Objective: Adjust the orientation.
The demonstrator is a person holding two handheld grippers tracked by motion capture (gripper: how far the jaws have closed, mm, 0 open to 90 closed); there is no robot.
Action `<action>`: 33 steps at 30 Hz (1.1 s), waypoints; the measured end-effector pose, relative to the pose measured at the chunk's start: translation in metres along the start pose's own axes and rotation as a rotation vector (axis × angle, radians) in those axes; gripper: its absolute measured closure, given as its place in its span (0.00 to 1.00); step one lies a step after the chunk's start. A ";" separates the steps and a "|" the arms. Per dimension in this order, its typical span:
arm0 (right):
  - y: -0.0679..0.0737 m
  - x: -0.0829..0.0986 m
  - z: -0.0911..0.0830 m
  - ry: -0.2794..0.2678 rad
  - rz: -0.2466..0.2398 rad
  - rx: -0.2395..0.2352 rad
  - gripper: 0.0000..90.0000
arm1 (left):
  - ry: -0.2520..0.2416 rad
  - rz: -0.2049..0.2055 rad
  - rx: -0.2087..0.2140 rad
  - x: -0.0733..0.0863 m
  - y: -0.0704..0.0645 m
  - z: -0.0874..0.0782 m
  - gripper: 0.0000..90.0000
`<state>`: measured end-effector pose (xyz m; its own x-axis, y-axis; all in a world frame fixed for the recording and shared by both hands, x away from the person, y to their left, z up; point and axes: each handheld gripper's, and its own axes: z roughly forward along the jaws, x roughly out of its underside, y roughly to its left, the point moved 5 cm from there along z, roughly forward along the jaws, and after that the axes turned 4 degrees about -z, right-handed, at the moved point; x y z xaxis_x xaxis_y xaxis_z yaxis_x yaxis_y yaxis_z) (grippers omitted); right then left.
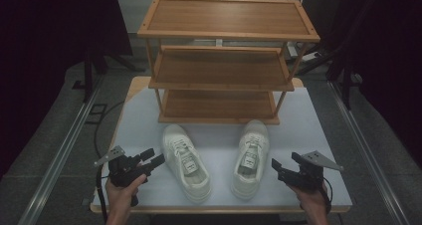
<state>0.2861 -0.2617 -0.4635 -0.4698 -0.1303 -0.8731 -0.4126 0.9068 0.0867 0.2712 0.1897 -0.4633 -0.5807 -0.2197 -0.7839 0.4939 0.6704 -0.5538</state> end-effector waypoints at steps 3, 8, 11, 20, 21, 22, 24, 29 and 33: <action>0.006 -0.004 -0.006 -0.017 -0.012 0.003 0.22 | -0.001 0.000 0.003 0.000 -0.001 0.000 0.40; 0.016 -0.016 -0.018 -0.055 -0.009 -0.031 0.24 | -0.002 0.001 0.008 0.000 -0.002 -0.001 0.40; 0.024 -0.022 -0.024 -0.084 -0.027 -0.046 0.28 | -0.003 -0.004 0.012 -0.001 -0.002 -0.002 0.40; 0.084 -0.040 -0.036 -0.135 -0.132 -0.227 0.63 | -0.010 -0.017 0.013 -0.003 -0.004 -0.004 0.40; 0.088 -0.039 -0.034 -0.129 -0.149 -0.228 0.68 | -0.007 -0.016 0.014 -0.003 -0.004 -0.004 0.40; 0.094 -0.037 -0.032 -0.125 -0.173 -0.229 0.74 | -0.005 -0.016 0.015 -0.003 -0.004 -0.004 0.40; 0.104 -0.034 -0.028 -0.109 -0.204 -0.252 0.82 | -0.001 -0.016 0.019 -0.004 -0.005 -0.003 0.40; 0.121 -0.028 -0.021 -0.079 -0.243 -0.301 0.95 | -0.004 -0.022 0.022 -0.004 -0.005 -0.003 0.40; 0.141 -0.022 -0.012 -0.037 -0.266 -0.333 0.99 | -0.001 -0.019 0.024 -0.004 -0.006 -0.003 0.40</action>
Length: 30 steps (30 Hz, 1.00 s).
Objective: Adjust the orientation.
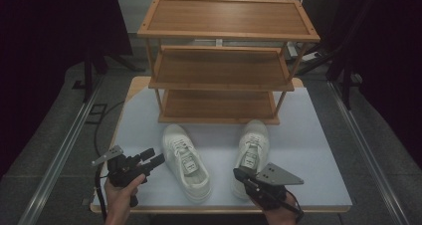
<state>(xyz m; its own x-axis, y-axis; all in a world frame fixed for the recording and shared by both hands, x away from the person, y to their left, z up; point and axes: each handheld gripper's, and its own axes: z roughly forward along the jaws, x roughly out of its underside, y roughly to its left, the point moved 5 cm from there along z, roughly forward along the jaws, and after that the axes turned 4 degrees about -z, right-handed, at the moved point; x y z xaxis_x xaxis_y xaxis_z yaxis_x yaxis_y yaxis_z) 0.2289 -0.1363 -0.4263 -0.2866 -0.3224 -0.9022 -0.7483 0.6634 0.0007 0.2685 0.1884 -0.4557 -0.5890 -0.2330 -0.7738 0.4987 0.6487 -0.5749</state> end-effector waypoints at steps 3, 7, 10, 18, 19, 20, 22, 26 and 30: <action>0.016 0.002 0.019 0.029 -0.030 -0.025 0.99 | -0.001 -0.007 0.028 0.000 -0.004 0.002 0.40; 0.026 0.004 0.032 0.053 -0.042 -0.040 1.00 | 0.001 0.004 0.024 0.000 -0.005 0.001 0.40; 0.033 0.007 0.042 0.079 -0.050 -0.042 1.00 | -0.002 0.001 0.024 -0.001 -0.004 0.000 0.40; 0.046 0.017 0.057 0.123 -0.109 0.008 1.00 | -0.003 -0.003 0.027 -0.003 -0.004 -0.003 0.40; 0.047 0.017 0.057 0.126 -0.104 -0.002 1.00 | -0.008 -0.006 0.028 -0.003 -0.004 -0.005 0.40; 0.052 0.017 0.058 0.122 -0.098 -0.020 1.00 | -0.008 -0.003 0.027 -0.004 -0.004 -0.006 0.40; 0.057 0.017 0.059 0.118 -0.101 -0.031 1.00 | -0.011 -0.007 0.025 -0.004 -0.004 -0.008 0.39; 0.067 0.015 0.064 0.114 -0.113 -0.063 1.00 | -0.011 -0.022 0.021 -0.003 -0.001 -0.011 0.39; 0.079 0.013 0.074 0.105 -0.113 -0.126 1.00 | -0.029 -0.034 0.011 -0.004 0.003 -0.018 0.39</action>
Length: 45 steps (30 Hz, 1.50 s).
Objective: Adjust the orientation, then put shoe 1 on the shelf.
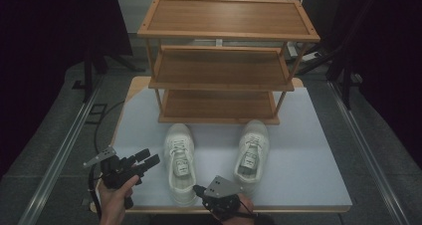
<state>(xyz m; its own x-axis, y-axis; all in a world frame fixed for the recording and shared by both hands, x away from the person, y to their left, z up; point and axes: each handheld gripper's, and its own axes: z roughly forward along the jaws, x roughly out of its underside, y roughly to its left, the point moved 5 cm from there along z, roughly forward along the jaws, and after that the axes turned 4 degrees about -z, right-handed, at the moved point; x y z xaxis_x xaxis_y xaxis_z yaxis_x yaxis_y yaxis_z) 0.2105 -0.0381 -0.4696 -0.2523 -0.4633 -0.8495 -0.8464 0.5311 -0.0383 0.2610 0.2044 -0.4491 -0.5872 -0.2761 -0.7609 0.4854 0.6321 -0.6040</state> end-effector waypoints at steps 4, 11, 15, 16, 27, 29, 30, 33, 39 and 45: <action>0.009 -0.007 0.012 -0.003 -0.021 -0.065 0.99 | -0.009 -0.011 -0.016 -0.001 0.005 -0.007 0.39; 0.027 -0.021 0.038 -0.015 -0.028 -0.148 0.99 | -0.018 -0.016 -0.025 -0.003 0.009 -0.015 0.39; 0.031 -0.026 0.048 -0.021 -0.024 -0.162 0.99 | -0.017 -0.018 -0.035 -0.003 0.013 -0.016 0.39; 0.033 -0.027 0.052 -0.026 -0.021 -0.170 0.99 | -0.016 -0.019 -0.036 -0.003 0.013 -0.016 0.39; -0.007 -0.021 -0.007 -0.129 0.036 -0.083 0.92 | -0.004 0.006 -0.040 -0.001 0.012 -0.014 0.39; -0.019 -0.017 -0.019 -0.145 0.058 -0.060 0.88 | 0.015 0.019 -0.032 0.001 0.010 -0.010 0.39; -0.019 -0.017 -0.019 -0.145 0.058 -0.060 0.88 | 0.015 0.019 -0.032 0.001 0.010 -0.010 0.38; -0.033 -0.014 -0.034 -0.181 0.094 -0.041 0.80 | 0.023 0.037 -0.038 0.003 0.009 -0.006 0.37; -0.045 -0.012 -0.050 -0.209 0.113 -0.022 0.72 | 0.030 0.060 -0.040 0.003 0.007 -0.005 0.36; -0.049 -0.002 -0.051 -0.173 0.136 -0.005 0.66 | 0.033 0.091 -0.070 0.003 0.006 -0.002 0.38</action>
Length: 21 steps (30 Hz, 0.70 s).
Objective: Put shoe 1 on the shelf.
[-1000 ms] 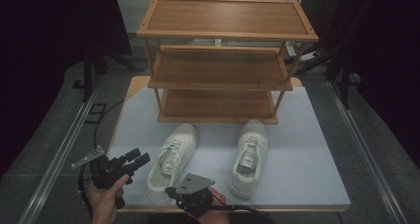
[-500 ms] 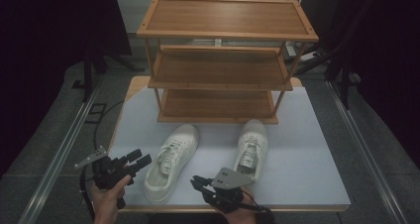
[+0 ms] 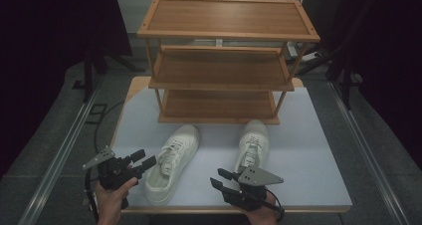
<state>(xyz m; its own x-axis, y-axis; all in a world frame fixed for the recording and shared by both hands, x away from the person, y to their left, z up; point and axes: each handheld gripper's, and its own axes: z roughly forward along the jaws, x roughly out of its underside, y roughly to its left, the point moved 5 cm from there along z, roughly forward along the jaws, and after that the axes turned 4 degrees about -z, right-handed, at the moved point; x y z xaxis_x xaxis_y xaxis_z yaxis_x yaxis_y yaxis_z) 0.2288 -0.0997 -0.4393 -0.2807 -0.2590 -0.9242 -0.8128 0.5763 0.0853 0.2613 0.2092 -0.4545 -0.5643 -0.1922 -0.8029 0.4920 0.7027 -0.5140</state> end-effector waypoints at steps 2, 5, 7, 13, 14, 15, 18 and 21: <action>0.000 -0.001 -0.001 -0.006 0.003 -0.001 0.66 | 0.004 0.020 -0.003 -0.002 -0.002 0.005 0.39; 0.001 -0.001 -0.001 -0.008 0.004 0.002 0.66 | 0.024 0.039 -0.011 -0.003 -0.003 0.013 0.39; 0.000 0.000 -0.001 -0.004 0.005 0.002 0.66 | 0.033 0.045 -0.012 -0.003 -0.003 0.017 0.39; 0.000 0.001 -0.002 -0.001 0.011 0.011 0.65 | 0.068 0.072 -0.047 -0.003 0.002 0.032 0.40; 0.000 0.002 -0.002 0.003 0.013 0.012 0.65 | 0.074 0.085 -0.056 -0.003 0.002 0.034 0.40; 0.000 0.002 -0.002 0.004 0.013 0.013 0.64 | 0.085 0.099 -0.059 -0.002 0.002 0.038 0.40; 0.001 0.003 0.000 0.010 0.014 0.015 0.64 | 0.101 0.119 -0.078 0.003 0.004 0.044 0.41; 0.002 0.003 0.000 0.012 0.012 0.017 0.64 | 0.116 0.111 -0.099 0.009 0.010 0.049 0.42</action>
<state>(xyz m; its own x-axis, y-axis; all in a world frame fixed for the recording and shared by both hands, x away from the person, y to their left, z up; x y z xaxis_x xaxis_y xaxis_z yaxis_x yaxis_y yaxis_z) 0.2261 -0.0998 -0.4422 -0.2964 -0.2609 -0.9187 -0.8006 0.5924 0.0900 0.2937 0.1810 -0.4821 -0.5854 -0.0333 -0.8100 0.4911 0.7805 -0.3870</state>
